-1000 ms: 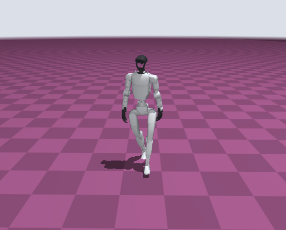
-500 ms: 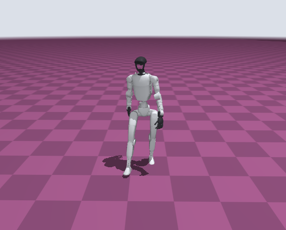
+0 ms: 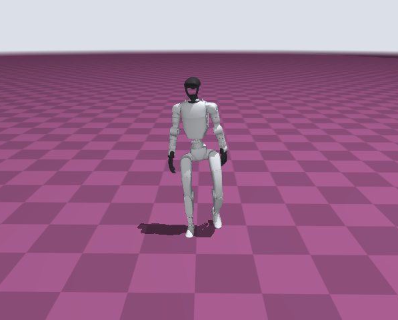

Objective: Walk run

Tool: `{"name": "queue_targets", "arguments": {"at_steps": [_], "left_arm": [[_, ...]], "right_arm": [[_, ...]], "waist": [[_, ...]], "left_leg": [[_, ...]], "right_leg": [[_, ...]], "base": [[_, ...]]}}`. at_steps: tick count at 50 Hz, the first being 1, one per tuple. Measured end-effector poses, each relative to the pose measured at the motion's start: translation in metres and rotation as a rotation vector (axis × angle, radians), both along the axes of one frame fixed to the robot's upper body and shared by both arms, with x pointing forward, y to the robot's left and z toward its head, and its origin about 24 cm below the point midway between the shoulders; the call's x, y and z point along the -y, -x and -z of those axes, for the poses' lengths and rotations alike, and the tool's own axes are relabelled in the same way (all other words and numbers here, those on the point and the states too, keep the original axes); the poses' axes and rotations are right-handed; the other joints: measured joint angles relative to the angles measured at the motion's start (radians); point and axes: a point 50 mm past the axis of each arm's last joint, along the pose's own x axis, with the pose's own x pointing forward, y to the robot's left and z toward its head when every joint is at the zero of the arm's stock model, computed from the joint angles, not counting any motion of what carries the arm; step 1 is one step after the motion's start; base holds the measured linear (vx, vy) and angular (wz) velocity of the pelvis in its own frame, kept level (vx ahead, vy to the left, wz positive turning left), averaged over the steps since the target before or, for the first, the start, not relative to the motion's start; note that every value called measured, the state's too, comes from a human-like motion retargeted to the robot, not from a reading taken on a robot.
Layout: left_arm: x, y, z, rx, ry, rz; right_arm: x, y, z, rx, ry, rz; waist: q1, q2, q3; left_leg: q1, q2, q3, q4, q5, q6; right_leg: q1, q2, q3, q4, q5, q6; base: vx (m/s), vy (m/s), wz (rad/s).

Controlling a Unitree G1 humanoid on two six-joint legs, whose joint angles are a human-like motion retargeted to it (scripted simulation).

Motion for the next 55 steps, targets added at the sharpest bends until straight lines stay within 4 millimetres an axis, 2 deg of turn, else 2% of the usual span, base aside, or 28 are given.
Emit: {"name": "queue_targets", "arguments": {"at_steps": [3,5,8,11,13,15,17,19,21,23,25,28,31,35,37,40,43,46,49,51,52,53,55], "left_arm": [[0.006,0.008,-0.001,-0.02,0.018,-0.018],[0.008,0.01,-0.002,-0.028,0.027,-0.028],[0.01,0.013,-0.002,-0.034,0.03,-0.044],[0.011,0.016,-0.003,-0.04,0.028,-0.063],[0.011,0.021,-0.004,-0.055,0.029,-0.074],[0.013,0.028,-0.006,-0.076,0.03,-0.078],[0.008,0.028,-0.007,-0.089,0.023,-0.079],[0.006,0.03,-0.008,-0.094,0.006,-0.089],[0.002,0.026,-0.007,-0.088,-0.014,-0.109],[-0.005,0.014,-0.005,-0.068,-0.042,-0.126],[-0.014,-0.003,-0.002,-0.021,-0.087,-0.139],[-0.026,-0.04,0.002,0.098,-0.16,-0.168],[-0.038,-0.09,0.003,0.231,-0.193,-0.163],[-0.048,-0.162,-0.004,0.444,-0.218,-0.101],[-0.051,-0.194,-0.012,0.557,-0.226,-0.069],[-0.056,-0.236,-0.028,0.709,-0.239,-0.028],[-0.059,-0.263,-0.041,0.813,-0.242,0.009],[-0.06,-0.274,-0.048,0.862,-0.246,0.049],[-0.061,-0.271,-0.047,0.852,-0.253,0.065],[-0.06,-0.261,-0.041,0.818,-0.247,0.059],[-0.058,-0.253,-0.037,0.791,-0.237,0.056],[-0.056,-0.243,-0.032,0.754,-0.224,0.056],[-0.05,-0.221,-0.021,0.663,-0.191,0.057]], "right_arm": [[0.001,-0.022,-0.004,0.074,0.009,-0.027],[0.001,-0.033,-0.006,0.105,0.01,-0.04],[0.002,-0.044,-0.009,0.129,0.015,-0.056],[0.004,-0.047,-0.01,0.129,0.022,-0.076],[0.004,-0.043,-0.009,0.109,0.026,-0.09],[0.005,-0.032,-0.007,0.076,0.031,-0.095],[0.005,-0.02,-0.004,0.039,0.032,-0.088],[0.004,0.0,-0.001,-0.011,0.027,-0.063],[0.001,0.023,0.002,-0.071,0.015,-0.019],[-0.002,0.048,0.004,-0.134,-0.008,0.053],[-0.006,0.071,0.004,-0.192,-0.047,0.126],[-0.01,0.093,0.002,-0.282,-0.116,0.157],[-0.01,0.106,0.001,-0.351,-0.13,0.142],[-0.012,0.119,0.0,-0.365,-0.126,0.128],[-0.01,0.123,-0.001,-0.37,-0.117,0.125],[-0.008,0.124,-0.002,-0.375,-0.11,0.125],[-0.008,0.123,-0.002,-0.374,-0.117,0.138],[-0.008,0.124,-0.002,-0.37,-0.124,0.149],[-0.007,0.122,-0.002,-0.374,-0.118,0.15],[-0.005,0.118,-0.002,-0.37,-0.109,0.143],[-0.004,0.116,-0.002,-0.365,-0.104,0.14],[-0.003,0.115,-0.002,-0.357,-0.098,0.14],[0.001,0.111,-0.002,-0.34,-0.086,0.14]], "waist": [[0.034,0.0,0.015],[0.063,0.004,0.031],[0.091,0.012,0.057],[0.112,0.003,0.071],[0.117,-0.014,0.068],[0.13,-0.02,0.064],[0.13,-0.005,0.047],[0.138,-0.007,0.026],[0.137,-0.021,0.005],[0.146,-0.019,-0.002],[0.143,0.014,0.003],[0.156,0.045,-0.001],[0.146,0.063,-0.001],[0.088,0.081,0.009],[0.057,0.08,0.013],[0.019,0.055,0.021],[-0.004,0.045,0.034],[-0.01,0.065,0.043],[0.003,0.066,0.039],[-0.001,0.06,0.037],[-0.014,0.067,0.036],[-0.034,0.084,0.036],[-0.07,0.106,0.029]], "left_leg": [[-0.071,-0.023,-0.025,-0.177,-0.062,0.009],[-0.098,-0.021,-0.026,-0.338,-0.053,0.031],[-0.111,-0.005,0.023,-0.584,-0.039,0.062],[-0.104,-0.05,0.001,-0.775,-0.087,0.059],[-0.096,-0.06,0.027,-0.829,-0.13,0.077],[-0.067,-0.051,0.048,-0.81,-0.119,0.1],[-0.06,-0.029,0.089,-0.767,-0.101,0.095],[-0.036,-0.04,0.073,-0.767,-0.032,0.104],[-0.021,-0.072,0.004,-0.745,-0.041,0.129],[0.005,-0.074,-0.03,-0.728,-0.071,0.139],[0.064,-0.035,-0.003,-0.744,-0.099,0.145],[0.125,-0.007,-0.005,-0.76,-0.15,0.143],[0.163,-0.007,-0.002,-0.765,-0.185,0.143],[0.216,-0.019,-0.026,-0.773,-0.214,0.141],[0.242,-0.037,-0.04,-0.773,-0.232,0.143],[0.289,-0.085,-0.053,-0.774,-0.264,0.148],[0.347,-0.105,-0.066,-0.78,-0.3,0.142],[0.394,-0.086,-0.076,-0.787,-0.332,0.127],[0.425,-0.086,-0.057,-0.777,-0.358,0.115],[0.443,-0.096,-0.05,-0.765,-0.368,0.104],[0.449,-0.093,-0.058,-0.758,-0.367,0.096],[0.453,-0.079,-0.074,-0.75,-0.363,0.084],[0.458,-0.065,-0.101,-0.725,-0.34,0.054]], "right_leg": [[0.043,0.037,0.004,-0.015,-0.028,-0.017],[0.073,0.068,0.012,-0.02,-0.052,-0.028],[0.123,0.113,0.015,-0.027,-0.087,-0.046],[0.178,0.134,0.024,-0.031,-0.123,-0.058],[0.207,0.126,0.023,-0.017,-0.149,-0.062],[0.238,0.128,0.025,0.005,-0.171,-0.058],[0.248,0.149,0.018,0.035,-0.165,-0.049],[0.264,0.15,0.026,0.07,-0.104,-0.017],[0.265,0.128,0.023,0.131,0.019,0.035],[0.249,0.115,0.014,0.229,0.196,0.085],[0.207,0.122,-0.016,0.371,0.347,0.116],[0.088,0.108,-0.044,0.617,0.441,0.139],[-0.017,0.095,-0.038,0.722,0.299,0.151],[-0.128,0.087,-0.037,0.656,0.14,0.171],[-0.155,0.048,-0.044,0.524,0.11,0.189],[-0.185,-0.021,-0.039,0.293,0.125,0.199],[-0.215,-0.072,-0.084,0.112,0.075,0.195],[-0.257,-0.037,-0.045,-0.049,0.042,0.205],[-0.284,-0.03,-0.042,-0.075,0.059,0.24],[-0.284,-0.041,-0.086,-0.015,0.057,0.22],[-0.276,-0.039,-0.102,0.008,0.052,0.191],[-0.264,-0.019,-0.086,0.015,0.053,0.132],[-0.234,-0.012,-0.14,-0.01,0.14,0.122]], "base": [[0.56,-0.16,-0.29],[0.47,-0.14,-0.37],[0.58,-0.11,-0.28],[0.62,-0.06,-0.31],[0.7,-0.04,-0.24],[0.78,0.0,-0.35],[0.95,0.03,-0.22],[0.78,0.02,-0.3],[0.87,0.07,-0.14],[0.83,0.07,0.0],[0.66,0.03,0.25],[0.66,0.06,-0.25],[0.59,0.08,0.03],[0.54,0.03,0.9],[0.6,-0.01,0.8],[0.49,-0.04,0.52],[0.56,-0.1,0.33],[0.6,-0.17,0.09],[0.56,-0.2,-0.31],[0.61,-0.22,-0.04],[0.74,-0.26,0.57],[0.66,-0.21,0.76],[0.66,-0.23,0.74]]}}
